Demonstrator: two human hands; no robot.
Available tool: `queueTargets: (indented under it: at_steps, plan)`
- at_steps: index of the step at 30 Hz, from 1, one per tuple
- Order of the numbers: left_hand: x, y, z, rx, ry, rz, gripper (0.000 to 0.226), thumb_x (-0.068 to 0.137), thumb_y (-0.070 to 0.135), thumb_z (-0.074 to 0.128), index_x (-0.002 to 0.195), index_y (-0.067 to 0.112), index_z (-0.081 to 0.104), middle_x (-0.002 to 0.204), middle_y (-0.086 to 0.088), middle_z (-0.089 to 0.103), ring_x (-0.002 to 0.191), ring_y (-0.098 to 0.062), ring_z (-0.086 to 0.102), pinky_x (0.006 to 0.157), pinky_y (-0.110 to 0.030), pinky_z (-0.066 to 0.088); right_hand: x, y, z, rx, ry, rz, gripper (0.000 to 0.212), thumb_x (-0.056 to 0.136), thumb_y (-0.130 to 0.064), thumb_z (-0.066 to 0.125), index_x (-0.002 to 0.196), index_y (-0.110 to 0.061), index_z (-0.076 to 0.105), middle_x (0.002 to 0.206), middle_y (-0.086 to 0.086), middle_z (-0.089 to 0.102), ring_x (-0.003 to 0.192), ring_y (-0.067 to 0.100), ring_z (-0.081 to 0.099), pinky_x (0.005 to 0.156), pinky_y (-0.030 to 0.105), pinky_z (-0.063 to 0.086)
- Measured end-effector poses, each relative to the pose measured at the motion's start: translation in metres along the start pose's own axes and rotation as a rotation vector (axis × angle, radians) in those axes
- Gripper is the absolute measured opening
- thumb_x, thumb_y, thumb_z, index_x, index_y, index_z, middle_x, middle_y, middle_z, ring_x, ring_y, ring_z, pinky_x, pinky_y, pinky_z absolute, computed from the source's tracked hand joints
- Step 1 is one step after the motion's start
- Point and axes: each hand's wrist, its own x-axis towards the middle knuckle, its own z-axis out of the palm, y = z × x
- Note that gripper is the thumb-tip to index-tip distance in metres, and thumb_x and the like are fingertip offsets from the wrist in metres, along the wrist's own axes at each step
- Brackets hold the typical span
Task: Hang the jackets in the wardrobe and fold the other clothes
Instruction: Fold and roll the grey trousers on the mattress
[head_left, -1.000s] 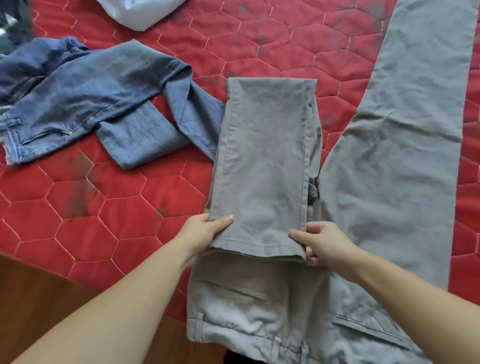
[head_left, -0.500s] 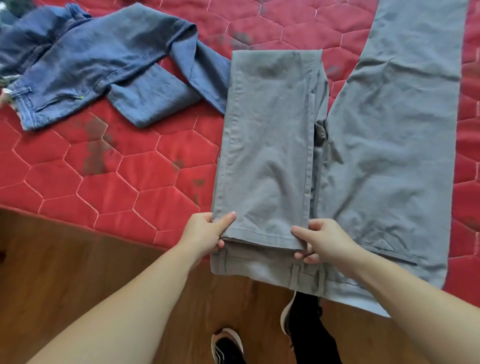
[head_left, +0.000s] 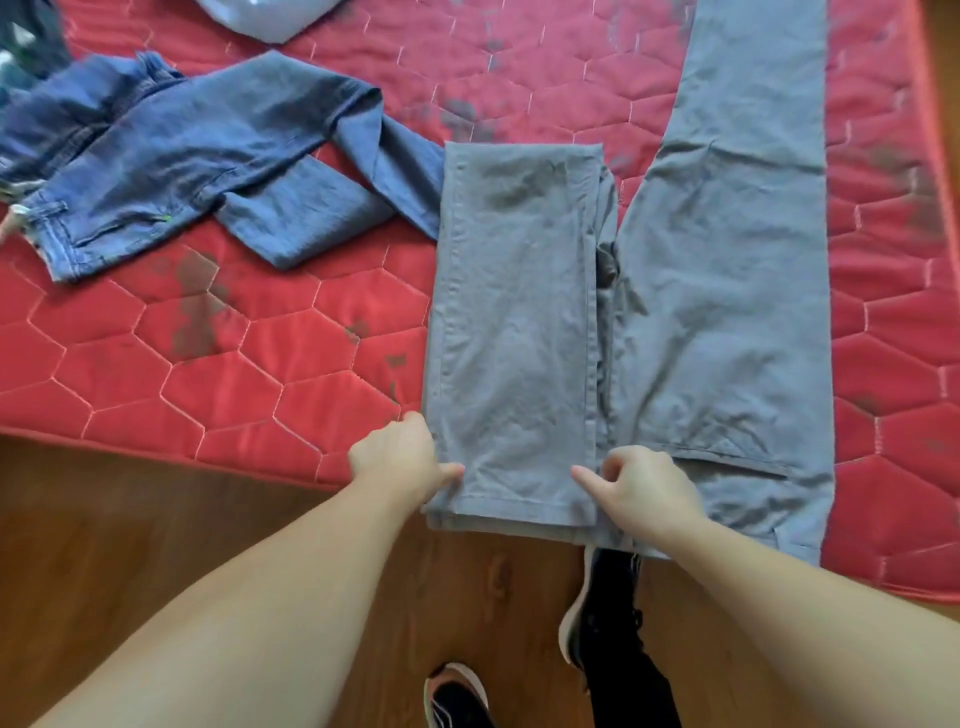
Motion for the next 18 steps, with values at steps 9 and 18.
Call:
queueTargets:
  at_steps: [9,18]
  plan:
    - [0.039,0.131,-0.044,0.009,0.093,0.601,0.04,0.091,0.036,0.053,0.13,0.03,0.046,0.132,0.0,0.048,0.124,-0.026,0.045,0.097,-0.037,0.038,0.073,0.028,-0.089,-0.273,0.09,-0.225,0.036,0.09,-0.037,0.049,0.126,-0.03,0.052,0.133,-0.01,0.049,0.122,0.019,0.048,0.089,0.035,0.047]
    - [0.179,0.279,-0.072,0.147,0.222,0.534,0.075,0.091,0.071,0.026,0.153,0.041,-0.005,0.163,0.0,-0.015,0.148,-0.026,-0.022,0.117,-0.051,-0.017,0.223,0.089,-0.161,-0.414,0.202,-0.174,0.065,0.086,-0.06,0.033,0.146,-0.035,0.037,0.157,0.006,0.03,0.143,0.029,0.031,0.108,0.052,0.032]
